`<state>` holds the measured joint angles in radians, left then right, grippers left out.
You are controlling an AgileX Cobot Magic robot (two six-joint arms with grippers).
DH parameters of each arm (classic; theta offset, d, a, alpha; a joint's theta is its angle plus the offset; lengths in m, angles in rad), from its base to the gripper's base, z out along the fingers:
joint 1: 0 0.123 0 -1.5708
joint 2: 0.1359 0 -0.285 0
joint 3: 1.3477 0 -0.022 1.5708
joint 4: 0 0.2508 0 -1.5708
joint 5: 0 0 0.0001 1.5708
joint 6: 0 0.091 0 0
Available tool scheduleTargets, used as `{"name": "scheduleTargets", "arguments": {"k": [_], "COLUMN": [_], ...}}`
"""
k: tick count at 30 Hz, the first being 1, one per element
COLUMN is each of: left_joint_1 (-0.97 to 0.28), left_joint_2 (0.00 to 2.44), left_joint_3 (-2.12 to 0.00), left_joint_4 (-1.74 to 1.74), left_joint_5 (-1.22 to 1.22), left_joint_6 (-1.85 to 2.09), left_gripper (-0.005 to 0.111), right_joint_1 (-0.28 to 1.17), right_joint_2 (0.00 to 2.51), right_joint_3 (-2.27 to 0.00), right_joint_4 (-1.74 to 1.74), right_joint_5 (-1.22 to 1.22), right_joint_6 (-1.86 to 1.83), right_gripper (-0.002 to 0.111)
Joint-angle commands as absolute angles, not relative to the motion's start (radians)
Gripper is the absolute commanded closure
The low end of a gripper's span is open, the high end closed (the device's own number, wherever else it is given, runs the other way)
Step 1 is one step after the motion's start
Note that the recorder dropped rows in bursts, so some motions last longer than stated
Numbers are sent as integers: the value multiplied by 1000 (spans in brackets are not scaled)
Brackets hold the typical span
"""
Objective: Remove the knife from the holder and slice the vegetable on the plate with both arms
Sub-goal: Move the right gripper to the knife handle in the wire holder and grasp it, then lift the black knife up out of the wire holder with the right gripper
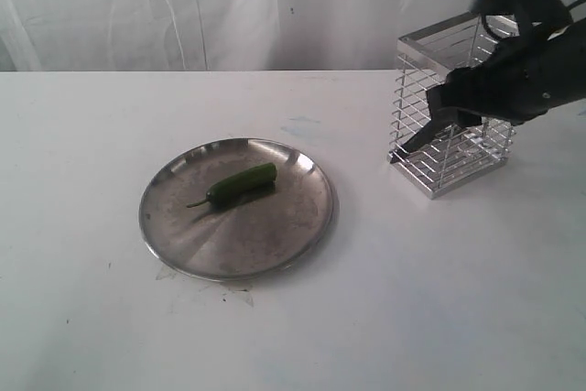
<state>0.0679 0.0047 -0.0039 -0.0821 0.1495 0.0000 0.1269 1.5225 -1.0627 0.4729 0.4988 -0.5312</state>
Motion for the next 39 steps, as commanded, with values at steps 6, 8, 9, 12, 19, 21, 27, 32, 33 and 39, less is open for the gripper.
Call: {"name": "scheduleTargets", "arguments": {"k": [6,8,9,12,19,21,27,32,33,39], "left_joint_1": [68,68,68,68,68,68,68,68,68,68], "left_joint_2": [0,0,0,0,0,0,0,0,0,0], "left_joint_3": [0,0,0,0,0,0,0,0,0,0], "left_joint_4": [-89,-89,-89,-89,-89,-89,-89,-89,-89,-89], "left_joint_5": [150,150,150,150,150,150,150,150,150,150], "left_joint_6": [0,0,0,0,0,0,0,0,0,0], "left_gripper": [107,107,107,107,107,107,107,107,107,107], "right_joint_1": [141,141,141,141,141,141,141,141,141,141], "right_joint_2": [1578,1582,1582,1582,1582,1582,1578,1527,1512,1452], "right_joint_3": [-1070,-1070,-1070,-1070,-1070,-1070,-1070,-1070,-1070,-1070], "right_joint_4": [478,478,478,478,478,478,475,475,474,457], "right_joint_5": [404,391,382,367,384,393,417,417,417,419], "right_joint_6": [-549,-545,-545,-545,-545,-545,-545,-545,-545,-545], "right_gripper": [53,53,54,62,87,92,101,107,108,108]}}
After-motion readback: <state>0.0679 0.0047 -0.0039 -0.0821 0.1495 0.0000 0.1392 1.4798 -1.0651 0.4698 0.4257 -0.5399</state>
